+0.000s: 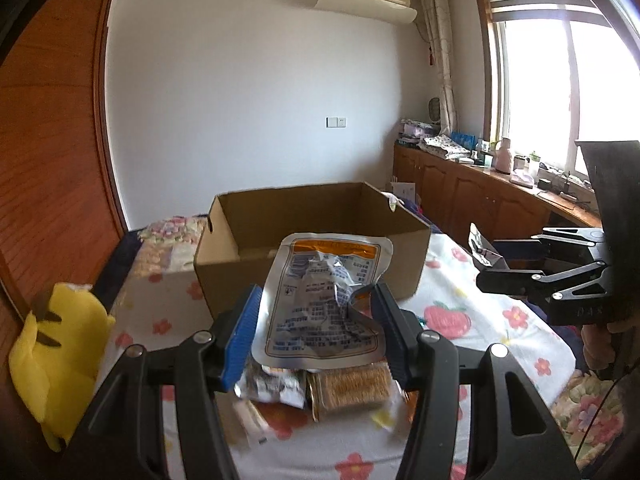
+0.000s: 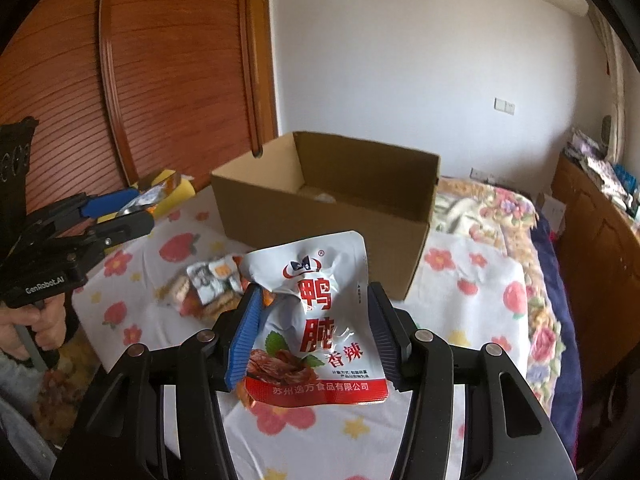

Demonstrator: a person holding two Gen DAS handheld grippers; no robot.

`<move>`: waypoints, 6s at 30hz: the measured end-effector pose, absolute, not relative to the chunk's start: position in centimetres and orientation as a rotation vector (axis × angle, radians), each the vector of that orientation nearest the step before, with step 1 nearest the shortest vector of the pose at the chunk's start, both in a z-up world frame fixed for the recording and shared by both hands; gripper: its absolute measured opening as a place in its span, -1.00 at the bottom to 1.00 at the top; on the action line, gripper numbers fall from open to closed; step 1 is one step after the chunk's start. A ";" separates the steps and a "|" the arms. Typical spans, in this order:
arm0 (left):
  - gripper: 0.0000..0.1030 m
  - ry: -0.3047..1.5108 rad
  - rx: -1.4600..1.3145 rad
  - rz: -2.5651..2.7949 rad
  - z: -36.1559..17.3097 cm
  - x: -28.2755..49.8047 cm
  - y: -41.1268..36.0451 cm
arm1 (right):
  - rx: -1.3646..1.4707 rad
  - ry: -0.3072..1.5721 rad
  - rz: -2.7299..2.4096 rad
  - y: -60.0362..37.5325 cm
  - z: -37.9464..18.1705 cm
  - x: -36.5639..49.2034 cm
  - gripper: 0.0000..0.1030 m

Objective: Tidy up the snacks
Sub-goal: 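Lift both held packets and carry them over the cardboard box, then open both grippers to drop the packets into the box, then withdraw, then lower the left gripper onto the small white packet while the right grasps the orange chicken-feet packet, then lift the white packet with the left gripper while the right lifts the orange packet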

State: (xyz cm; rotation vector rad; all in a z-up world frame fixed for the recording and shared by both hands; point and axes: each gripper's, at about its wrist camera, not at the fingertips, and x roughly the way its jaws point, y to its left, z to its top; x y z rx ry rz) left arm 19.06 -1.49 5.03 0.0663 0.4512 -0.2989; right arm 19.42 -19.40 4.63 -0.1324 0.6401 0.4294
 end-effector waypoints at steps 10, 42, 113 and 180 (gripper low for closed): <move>0.07 0.403 0.071 -0.306 7.1 24.7 -1.6 | -0.162 0.587 0.447 -17.7 7.2 23.8 0.04; 0.11 0.480 0.047 -0.307 1.5 38.3 -2.3 | -0.107 0.644 0.412 -16.2 2.1 38.9 0.07; 0.26 0.790 0.017 -0.221 -8.3 22.7 4.0 | -0.221 0.981 0.607 -10.3 -6.2 31.7 0.36; -0.60 0.820 0.057 -0.162 -9.9 23.1 3.7 | -0.233 0.809 0.440 -14.8 -4.4 23.9 -0.43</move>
